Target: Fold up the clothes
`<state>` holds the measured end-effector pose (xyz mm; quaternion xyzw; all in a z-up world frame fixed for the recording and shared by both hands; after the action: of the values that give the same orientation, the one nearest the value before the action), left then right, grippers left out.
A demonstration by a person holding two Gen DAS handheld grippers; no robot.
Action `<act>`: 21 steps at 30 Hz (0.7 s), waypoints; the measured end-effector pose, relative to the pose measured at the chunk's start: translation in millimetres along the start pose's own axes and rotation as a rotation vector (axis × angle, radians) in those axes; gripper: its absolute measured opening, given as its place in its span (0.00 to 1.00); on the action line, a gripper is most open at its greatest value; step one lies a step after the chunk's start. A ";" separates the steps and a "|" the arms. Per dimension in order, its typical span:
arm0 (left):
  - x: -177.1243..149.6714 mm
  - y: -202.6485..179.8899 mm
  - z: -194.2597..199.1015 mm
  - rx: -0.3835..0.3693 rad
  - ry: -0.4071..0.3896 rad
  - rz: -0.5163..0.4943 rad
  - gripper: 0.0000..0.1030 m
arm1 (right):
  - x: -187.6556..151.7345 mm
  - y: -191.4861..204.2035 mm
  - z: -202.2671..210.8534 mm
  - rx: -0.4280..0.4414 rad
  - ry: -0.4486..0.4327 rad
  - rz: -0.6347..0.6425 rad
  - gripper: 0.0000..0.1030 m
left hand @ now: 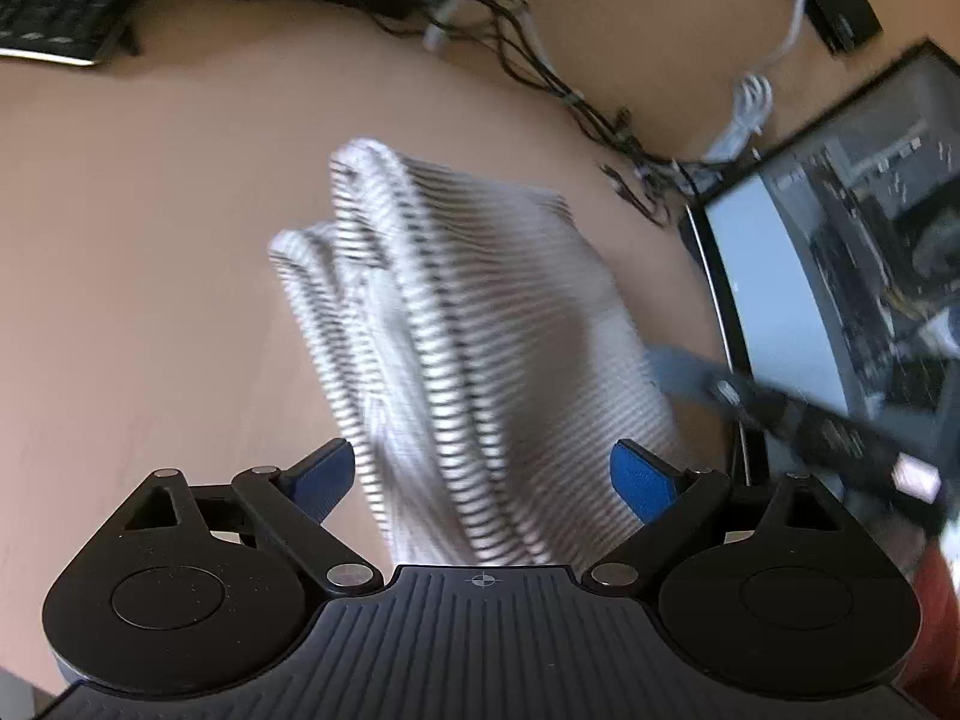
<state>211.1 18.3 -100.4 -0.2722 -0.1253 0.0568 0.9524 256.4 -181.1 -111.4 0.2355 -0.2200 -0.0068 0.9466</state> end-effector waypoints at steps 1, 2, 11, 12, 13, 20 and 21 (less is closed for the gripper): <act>1.6 -3.8 -3.7 0.018 0.010 -0.016 0.92 | 3.4 -3.7 -6.5 0.011 0.024 -0.006 0.85; 2.2 -5.1 -7.2 0.043 0.017 -0.025 0.91 | 4.1 -7.0 -11.0 0.023 0.043 -0.010 0.85; 0.0 -7.0 -14.7 0.085 0.017 -0.071 0.79 | -0.2 -2.9 -24.7 0.062 0.179 0.028 0.84; 0.4 -5.0 -13.7 0.080 0.014 -0.072 0.78 | -0.2 1.3 -26.1 0.067 0.192 0.045 0.77; 0.9 -3.1 -12.7 0.075 0.011 -0.074 0.76 | 1.0 8.5 -30.0 0.066 0.201 0.064 0.74; 20.7 41.2 20.3 0.142 -0.070 -0.031 0.71 | 29.0 56.9 -73.2 0.105 0.178 0.118 0.74; 25.6 49.1 26.3 0.158 -0.084 -0.026 0.70 | 35.5 65.7 -82.5 0.111 0.174 0.125 0.74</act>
<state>226.7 77.5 -99.6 -0.1922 -0.1638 0.0653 0.9654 317.2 -90.3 -132.6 0.2732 -0.1511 0.0849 0.9462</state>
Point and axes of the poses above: each gripper's, at about its wrist camera, not at the fingertips, and z roughly against the way its jaws point, y to its left, x to its top, the point moved 3 cm from there along -z, roughly the way its jaws point, and after that the axes turned 13 degrees about y, right-handed, at the moved point
